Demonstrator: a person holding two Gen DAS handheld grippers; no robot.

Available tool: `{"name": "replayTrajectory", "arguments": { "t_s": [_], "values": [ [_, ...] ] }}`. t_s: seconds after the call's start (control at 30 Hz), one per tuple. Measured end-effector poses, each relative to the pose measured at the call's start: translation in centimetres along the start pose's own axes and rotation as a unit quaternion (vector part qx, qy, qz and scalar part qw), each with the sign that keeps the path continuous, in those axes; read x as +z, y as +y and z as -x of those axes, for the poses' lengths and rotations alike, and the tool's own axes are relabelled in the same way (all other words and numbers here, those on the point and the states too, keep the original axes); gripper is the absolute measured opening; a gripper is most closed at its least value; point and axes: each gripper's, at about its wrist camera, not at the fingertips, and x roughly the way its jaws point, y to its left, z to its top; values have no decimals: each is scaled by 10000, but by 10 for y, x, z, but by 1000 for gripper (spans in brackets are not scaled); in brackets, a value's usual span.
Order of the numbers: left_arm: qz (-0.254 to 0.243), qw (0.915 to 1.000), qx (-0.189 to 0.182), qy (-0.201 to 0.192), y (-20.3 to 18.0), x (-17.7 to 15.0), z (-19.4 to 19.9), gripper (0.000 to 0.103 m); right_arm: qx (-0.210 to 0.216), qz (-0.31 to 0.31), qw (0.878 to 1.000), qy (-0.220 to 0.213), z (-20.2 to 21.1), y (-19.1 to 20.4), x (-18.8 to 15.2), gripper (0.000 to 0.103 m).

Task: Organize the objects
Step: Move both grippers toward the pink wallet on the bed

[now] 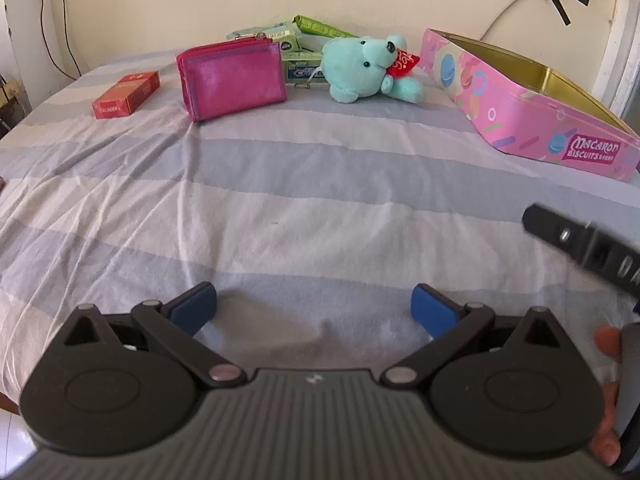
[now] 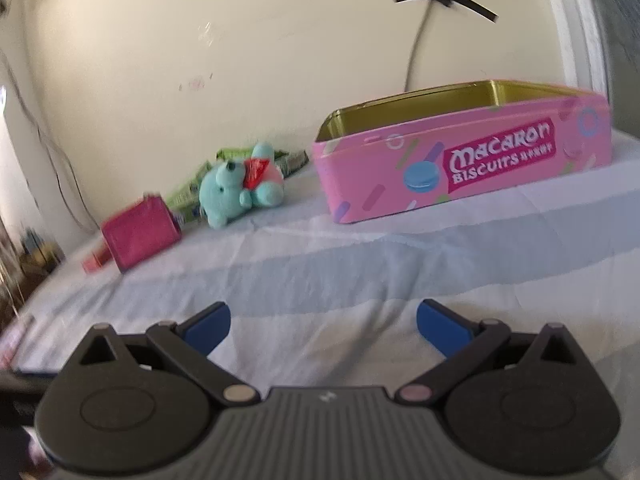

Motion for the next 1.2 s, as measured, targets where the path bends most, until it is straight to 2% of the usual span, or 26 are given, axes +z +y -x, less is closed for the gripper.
{"name": "replayTrajectory", "arguments": {
  "t_s": [0.1,0.27,0.4,0.5,0.63,0.73,1.0,1.2],
  "values": [
    [1,10000,-53,-9,2,2,-1,103,149,-170,9997,-8,-2,-4,3,103],
    [-165,9996,-134,-174,5,-5,0,103,44,45,10000,58,-11,6,6,103],
    [-100,9978,99,-648,20,-5,7,103,-3,154,9999,29,-14,13,6,103],
    [16,9951,272,-949,39,-2,12,103,47,506,9987,5,-17,22,7,103],
    [107,9898,657,-1262,66,3,13,103,401,1237,9915,-61,-26,53,15,103],
    [228,9866,844,-1381,86,10,11,103,750,1532,9853,4,-42,78,28,103],
    [646,9821,1032,-1437,124,17,0,103,1435,1885,9715,80,-108,149,64,95],
    [768,9808,965,-1513,141,16,-7,103,1848,1783,9658,368,-163,174,77,93]
  ]
}}
